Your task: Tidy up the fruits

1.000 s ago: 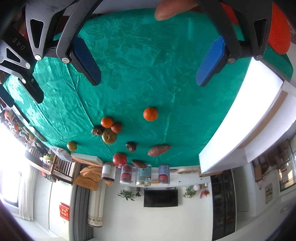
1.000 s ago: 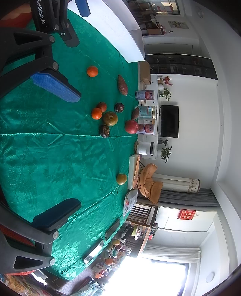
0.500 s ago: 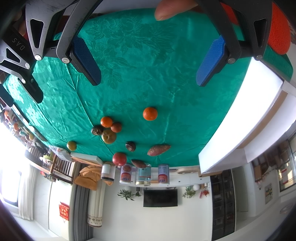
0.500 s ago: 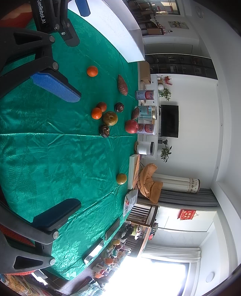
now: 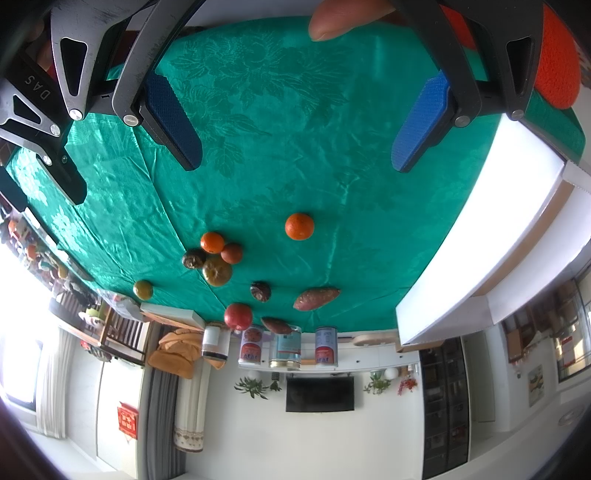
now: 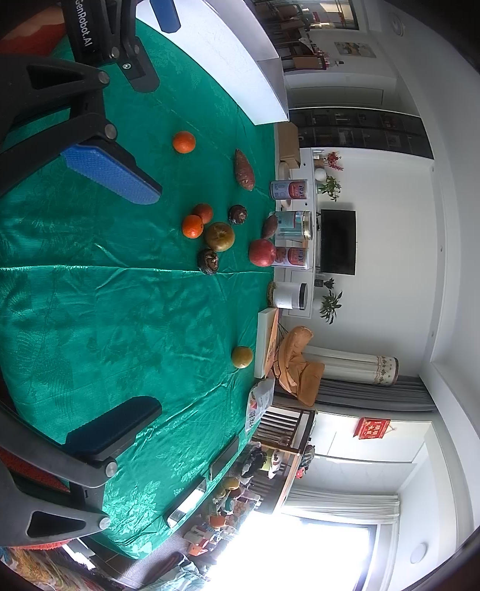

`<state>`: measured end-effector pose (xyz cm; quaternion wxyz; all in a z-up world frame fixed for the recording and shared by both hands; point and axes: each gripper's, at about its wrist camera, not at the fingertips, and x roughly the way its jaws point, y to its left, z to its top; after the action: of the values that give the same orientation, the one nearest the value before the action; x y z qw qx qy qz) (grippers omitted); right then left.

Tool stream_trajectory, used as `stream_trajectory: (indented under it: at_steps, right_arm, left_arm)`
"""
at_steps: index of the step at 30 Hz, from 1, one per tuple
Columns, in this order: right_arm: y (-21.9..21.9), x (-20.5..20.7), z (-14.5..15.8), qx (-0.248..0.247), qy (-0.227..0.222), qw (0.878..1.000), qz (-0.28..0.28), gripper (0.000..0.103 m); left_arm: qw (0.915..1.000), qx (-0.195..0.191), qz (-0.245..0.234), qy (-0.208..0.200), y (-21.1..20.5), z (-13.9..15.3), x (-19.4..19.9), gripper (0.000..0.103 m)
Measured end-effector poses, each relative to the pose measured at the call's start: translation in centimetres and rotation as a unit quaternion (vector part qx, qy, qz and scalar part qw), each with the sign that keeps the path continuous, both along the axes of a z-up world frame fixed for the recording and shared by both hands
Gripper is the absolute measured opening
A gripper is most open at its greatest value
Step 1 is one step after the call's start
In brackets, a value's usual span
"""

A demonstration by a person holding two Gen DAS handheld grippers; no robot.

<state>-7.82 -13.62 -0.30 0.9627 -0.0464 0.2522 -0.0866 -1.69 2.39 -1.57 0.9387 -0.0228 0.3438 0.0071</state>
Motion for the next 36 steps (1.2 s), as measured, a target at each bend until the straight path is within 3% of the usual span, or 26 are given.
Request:
stream_trajectory:
  at_steps: [16,23,26,30,36]
  right_arm:
    - [-0.2,-0.2,0.1,0.001,-0.005,1.000,-0.003,0.103]
    - [-0.2,0.1,-0.4,0.001,0.002,1.000,0.000,0.103]
    - [-0.5,0.4,-0.7,0.003,0.005,1.000,-0.002,0.103]
    - [-2.1,2.5,-2.4,0.023,0.038,0.999,-0.010,0.103]
    - [-6.0,5.7,-6.7,0.066,0.115,0.990,-0.047,0.103]
  left_arm:
    - [1.0000,0.001,-0.002,0.001,0.5,0.4,-0.1,0.103]
    - [0.9998,-0.005,0.001,0.019,0.6,-0.5,0.6,0.103]
    - [0.9988,-0.009,-0.009,0.048,0.3,-1.6,1.8,0.103]
    - [0.9939,-0.012,-0.016,0.109,-0.2,-4.2,5.7,0.103]
    - [0.9904,-0.006,-0.007,0.138,-0.6,-6.6,8.8,0.103]
